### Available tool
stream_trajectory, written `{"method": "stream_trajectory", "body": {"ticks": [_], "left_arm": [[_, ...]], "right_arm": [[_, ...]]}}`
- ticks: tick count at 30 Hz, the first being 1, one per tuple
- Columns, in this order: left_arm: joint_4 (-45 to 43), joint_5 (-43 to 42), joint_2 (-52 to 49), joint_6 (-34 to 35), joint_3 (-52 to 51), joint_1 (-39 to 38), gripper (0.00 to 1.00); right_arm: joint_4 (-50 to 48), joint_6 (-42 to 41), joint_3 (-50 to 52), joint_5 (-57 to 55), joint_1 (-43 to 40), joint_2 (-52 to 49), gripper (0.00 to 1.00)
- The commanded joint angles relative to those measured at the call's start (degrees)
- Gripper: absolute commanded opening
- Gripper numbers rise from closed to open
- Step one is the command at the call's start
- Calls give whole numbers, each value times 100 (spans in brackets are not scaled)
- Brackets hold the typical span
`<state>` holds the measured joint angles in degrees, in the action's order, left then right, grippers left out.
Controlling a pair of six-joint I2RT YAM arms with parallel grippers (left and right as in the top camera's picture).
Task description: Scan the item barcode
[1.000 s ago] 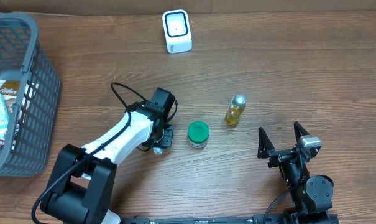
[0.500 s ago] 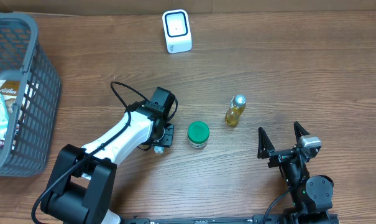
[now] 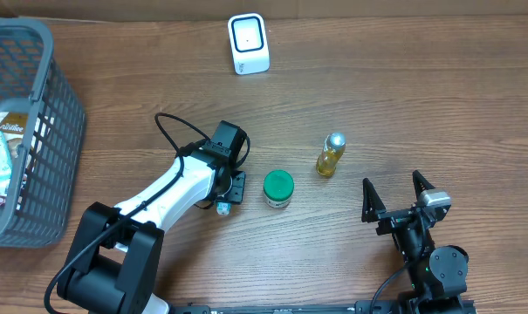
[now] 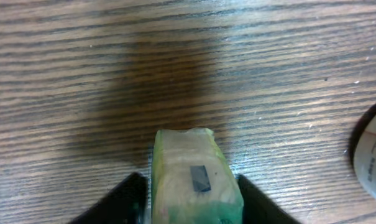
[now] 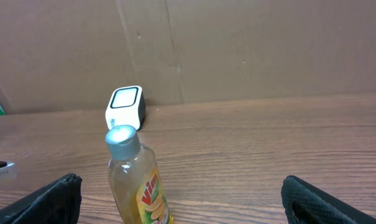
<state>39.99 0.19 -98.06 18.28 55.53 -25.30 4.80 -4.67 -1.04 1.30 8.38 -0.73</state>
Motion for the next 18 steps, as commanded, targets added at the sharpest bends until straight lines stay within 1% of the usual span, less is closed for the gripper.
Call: {"method": "stream_trajectory", "body": {"ticks": [1, 2, 4, 5, 6, 7, 8, 9, 10, 12, 13, 14, 17, 18], "left_arm": [[-22, 44, -33, -52, -28, -17, 21], [-22, 44, -33, -52, -28, -17, 15], [-28, 44, -33, -50, -28, -17, 15], [-52, 44, -33, -50, -28, -15, 16], [-76, 44, -33, -52, -28, -15, 23], [-103, 44, -33, -52, -28, -17, 35], [-109, 44, -33, -52, -28, -17, 40], [-114, 44, -33, -52, -28, -17, 49], [-109, 42, -33, -50, -28, -17, 54], [-66, 39, -33, -48, -28, -17, 53], [-13, 37, -33, -44, -28, -17, 49], [57, 35, -33, 20, -28, -17, 48], [332, 15, -33, 192, -28, -17, 47], [387, 4, -33, 192, -31, -17, 43]], "right_arm": [[-11, -4, 59, 26, 11, 57, 100], [-11, -4, 59, 26, 11, 57, 100], [-11, -4, 59, 26, 11, 57, 100], [-11, -4, 59, 26, 11, 57, 100], [-11, -4, 59, 26, 11, 57, 100], [-11, -4, 57, 26, 11, 57, 100], [-11, -4, 59, 26, 11, 57, 100], [-11, -4, 59, 26, 11, 57, 100], [-11, -4, 59, 26, 11, 57, 100], [-11, -4, 59, 26, 11, 57, 100], [-11, -4, 59, 26, 11, 57, 100], [-11, -4, 59, 26, 11, 57, 100], [-11, -4, 59, 26, 11, 57, 100], [-11, -4, 59, 26, 11, 57, 100]]}}
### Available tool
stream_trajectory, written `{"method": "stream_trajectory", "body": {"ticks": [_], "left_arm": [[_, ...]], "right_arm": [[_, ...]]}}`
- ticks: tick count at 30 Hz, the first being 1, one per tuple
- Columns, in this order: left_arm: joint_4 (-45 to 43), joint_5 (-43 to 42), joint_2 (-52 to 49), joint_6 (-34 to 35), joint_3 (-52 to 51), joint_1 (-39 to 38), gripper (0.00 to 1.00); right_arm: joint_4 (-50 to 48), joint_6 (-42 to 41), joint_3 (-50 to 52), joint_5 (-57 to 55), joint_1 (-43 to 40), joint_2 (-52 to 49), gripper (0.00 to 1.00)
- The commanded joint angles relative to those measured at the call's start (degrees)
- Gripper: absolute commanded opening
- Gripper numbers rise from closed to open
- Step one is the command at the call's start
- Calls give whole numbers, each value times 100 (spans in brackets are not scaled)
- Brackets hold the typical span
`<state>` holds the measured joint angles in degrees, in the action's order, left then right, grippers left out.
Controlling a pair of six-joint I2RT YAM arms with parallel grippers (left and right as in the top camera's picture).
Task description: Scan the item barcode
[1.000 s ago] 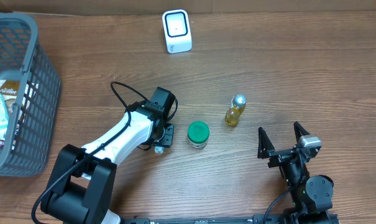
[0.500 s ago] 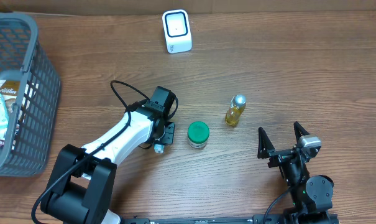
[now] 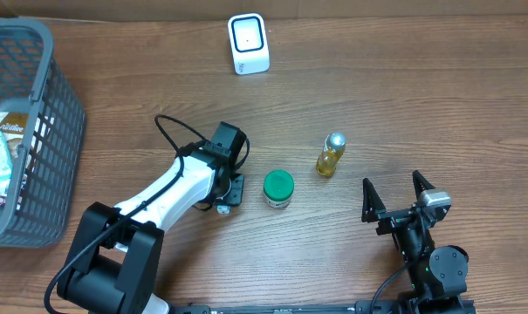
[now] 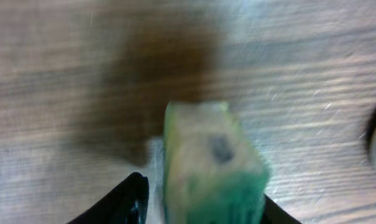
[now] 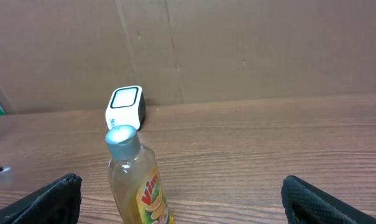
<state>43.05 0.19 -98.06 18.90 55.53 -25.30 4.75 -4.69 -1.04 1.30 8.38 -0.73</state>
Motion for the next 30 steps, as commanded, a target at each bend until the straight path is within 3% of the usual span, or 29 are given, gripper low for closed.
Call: {"method": "stream_trajectory", "body": {"ticks": [1, 5, 7, 12, 16, 17, 19, 20, 21, 23, 30], "left_arm": [[114, -26, -33, 131, -31, -24, 39], [127, -133, -33, 127, -31, -26, 26], [111, -133, -33, 127, -31, -26, 28], [24, -131, -33, 127, -31, -26, 45], [-164, -125, -33, 125, -31, -22, 44], [-208, -114, -33, 125, -31, -22, 41], [-278, -107, -33, 125, -31, -22, 24], [-286, -109, -33, 125, -31, -22, 24], [-289, -111, -33, 125, -28, -22, 26], [-284, -111, -33, 125, -31, -17, 45], [-302, -131, -31, 129, -24, -17, 49]], "right_arm": [[-7, -2, 59, 26, 11, 57, 100], [-7, -2, 59, 26, 11, 57, 100], [-7, -2, 59, 26, 11, 57, 100], [-7, -2, 59, 26, 11, 57, 100], [-7, -2, 59, 26, 11, 57, 100], [-7, -2, 59, 26, 11, 57, 100], [-7, -2, 59, 26, 11, 57, 100], [-7, -2, 59, 26, 11, 57, 100], [-7, -2, 59, 26, 11, 57, 100], [-7, -2, 59, 26, 11, 57, 100], [-7, -2, 59, 26, 11, 57, 100]]}}
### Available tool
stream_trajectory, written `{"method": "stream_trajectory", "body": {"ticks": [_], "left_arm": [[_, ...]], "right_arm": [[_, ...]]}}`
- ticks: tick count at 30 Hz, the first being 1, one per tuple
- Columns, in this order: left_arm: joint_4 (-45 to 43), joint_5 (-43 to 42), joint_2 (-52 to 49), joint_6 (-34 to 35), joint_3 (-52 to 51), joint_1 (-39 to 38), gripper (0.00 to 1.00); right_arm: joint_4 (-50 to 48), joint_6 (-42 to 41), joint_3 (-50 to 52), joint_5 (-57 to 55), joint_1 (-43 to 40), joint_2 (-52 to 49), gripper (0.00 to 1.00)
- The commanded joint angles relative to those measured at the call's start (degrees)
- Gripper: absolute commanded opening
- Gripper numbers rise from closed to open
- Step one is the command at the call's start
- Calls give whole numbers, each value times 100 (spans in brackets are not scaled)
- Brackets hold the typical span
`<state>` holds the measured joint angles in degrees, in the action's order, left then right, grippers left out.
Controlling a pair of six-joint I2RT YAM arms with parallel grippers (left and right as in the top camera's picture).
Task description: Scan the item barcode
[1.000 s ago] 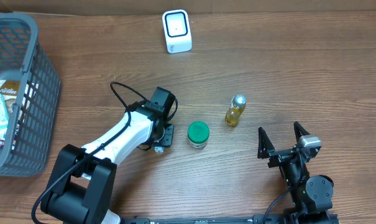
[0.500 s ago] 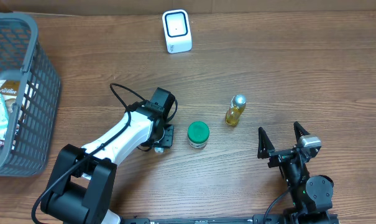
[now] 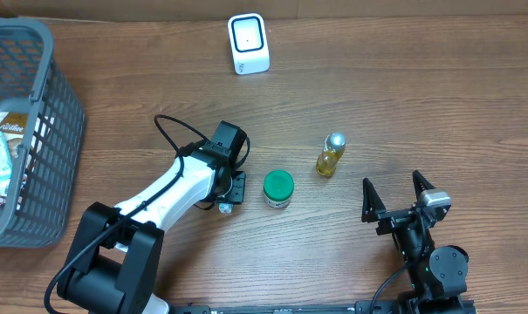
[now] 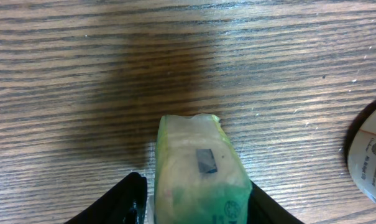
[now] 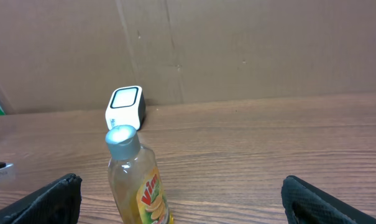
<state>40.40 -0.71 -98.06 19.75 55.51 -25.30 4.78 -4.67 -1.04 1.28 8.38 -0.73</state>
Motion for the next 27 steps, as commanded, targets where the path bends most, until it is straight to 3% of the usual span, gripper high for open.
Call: {"method": "stream_trajectory", "body": {"ticks": [1, 9, 13, 20, 27], "left_arm": [[-42, -42, -31, 48, -20, -17, 50], [-37, -46, -31, 417, -4, -15, 40], [-50, -68, -31, 551, 61, -17, 40], [-323, -428, -31, 1609, 63, -28, 39], [-490, -426, -31, 1670, 63, -205, 33]], "right_arm": [[-9, -4, 59, 28, 11, 57, 100], [-9, -4, 59, 28, 11, 57, 100], [-9, -4, 59, 28, 11, 57, 100], [-9, -4, 59, 28, 11, 57, 100], [-9, -4, 59, 28, 11, 57, 100]]}}
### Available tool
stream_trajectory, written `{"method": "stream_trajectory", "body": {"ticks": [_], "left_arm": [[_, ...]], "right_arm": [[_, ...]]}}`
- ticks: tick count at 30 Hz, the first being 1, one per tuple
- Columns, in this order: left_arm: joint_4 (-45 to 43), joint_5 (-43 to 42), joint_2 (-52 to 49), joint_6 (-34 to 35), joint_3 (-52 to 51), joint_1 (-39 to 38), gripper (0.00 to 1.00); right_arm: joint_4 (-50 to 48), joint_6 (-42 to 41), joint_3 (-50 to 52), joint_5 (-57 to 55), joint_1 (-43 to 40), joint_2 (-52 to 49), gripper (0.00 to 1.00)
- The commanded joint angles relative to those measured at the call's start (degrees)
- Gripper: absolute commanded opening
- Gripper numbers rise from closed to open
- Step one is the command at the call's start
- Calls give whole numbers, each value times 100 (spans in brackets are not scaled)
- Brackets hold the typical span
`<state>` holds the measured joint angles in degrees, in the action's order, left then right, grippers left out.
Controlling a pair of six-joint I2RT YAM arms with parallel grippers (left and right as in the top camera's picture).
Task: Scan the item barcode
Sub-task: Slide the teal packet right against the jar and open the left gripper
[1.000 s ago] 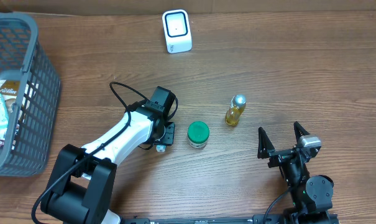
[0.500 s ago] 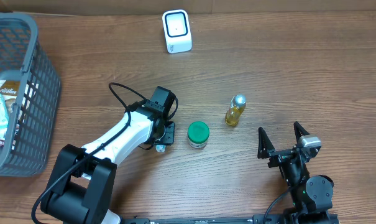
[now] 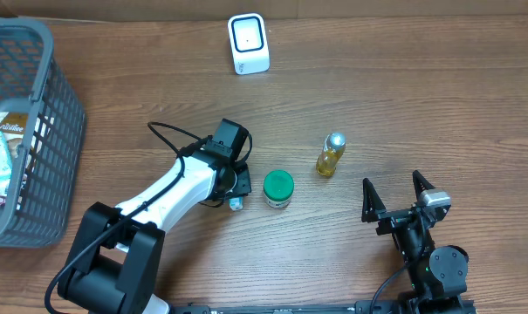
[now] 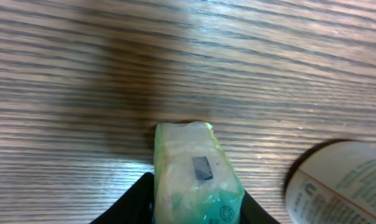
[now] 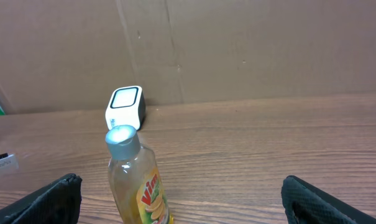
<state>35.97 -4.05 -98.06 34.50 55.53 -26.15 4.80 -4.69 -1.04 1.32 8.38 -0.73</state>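
A small green-and-clear plastic packet with a dark square mark sits between the fingers of my left gripper, which is shut on it low over the table. From overhead the packet's end pokes out below the left gripper. The white barcode scanner stands at the far edge. My right gripper is open and holds nothing, near the front right.
A green-lidded jar stands just right of the packet, its side showing in the left wrist view. A yellow dish-soap bottle stands ahead of the right gripper. A grey basket with packaged goods fills the left edge.
The left gripper and packet have shifted right, closer to the green-lidded jar, which now fills more of the left wrist view. The fingers press tighter on the packet. The right arm is unchanged.
The left gripper stood astride the packet on the table left of the jar, with a little room beside the fingers. It stayed there over the following moments, one view blurred. Now it is shut on the packet and nearer the jar. The right arm never moved.
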Motion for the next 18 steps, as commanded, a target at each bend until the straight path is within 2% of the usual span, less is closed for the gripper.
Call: {"method": "stream_trajectory", "body": {"ticks": [1, 7, 14, 16, 18], "left_arm": [[-61, -90, -31, 195, 61, -157, 32], [-179, -22, -31, 197, 61, -433, 31], [-155, 260, -31, 195, 61, -461, 34], [-164, 258, -31, 195, 61, -463, 38], [-155, 258, -31, 192, 61, -463, 47]], "right_arm": [[-11, -2, 59, 24, 11, 57, 100], [-11, -2, 59, 24, 11, 57, 100], [-11, -2, 59, 24, 11, 57, 100], [-11, -2, 59, 24, 11, 57, 100], [-11, -2, 59, 24, 11, 57, 100]]}}
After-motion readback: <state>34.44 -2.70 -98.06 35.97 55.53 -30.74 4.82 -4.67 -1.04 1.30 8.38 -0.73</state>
